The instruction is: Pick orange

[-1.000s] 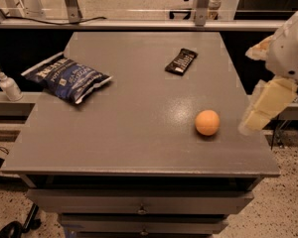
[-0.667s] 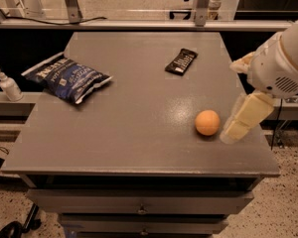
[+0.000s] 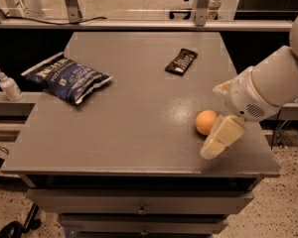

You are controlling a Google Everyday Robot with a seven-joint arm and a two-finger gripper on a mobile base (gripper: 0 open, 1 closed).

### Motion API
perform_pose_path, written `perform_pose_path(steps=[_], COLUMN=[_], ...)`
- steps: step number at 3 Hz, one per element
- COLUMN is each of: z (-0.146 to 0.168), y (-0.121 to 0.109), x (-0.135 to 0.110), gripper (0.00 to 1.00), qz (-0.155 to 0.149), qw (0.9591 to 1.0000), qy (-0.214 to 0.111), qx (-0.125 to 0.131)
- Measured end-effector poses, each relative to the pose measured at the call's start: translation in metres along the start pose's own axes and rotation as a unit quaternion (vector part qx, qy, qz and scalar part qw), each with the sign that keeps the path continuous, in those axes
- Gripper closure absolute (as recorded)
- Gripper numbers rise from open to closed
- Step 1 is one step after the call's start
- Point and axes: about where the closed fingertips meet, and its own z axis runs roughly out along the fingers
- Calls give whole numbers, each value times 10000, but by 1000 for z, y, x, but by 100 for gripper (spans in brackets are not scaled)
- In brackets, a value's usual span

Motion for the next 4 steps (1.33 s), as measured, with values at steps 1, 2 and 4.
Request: perform_pose_path(steps=[1,2,4], z=[22,35,31], y=[-1,-1,-31], x=[5,8,3], gripper=[0,16,64], qz=[126,228,257], qw=[9998,9996,9996], qy=[-55,-95,-39], qx=[-108,-171,-53])
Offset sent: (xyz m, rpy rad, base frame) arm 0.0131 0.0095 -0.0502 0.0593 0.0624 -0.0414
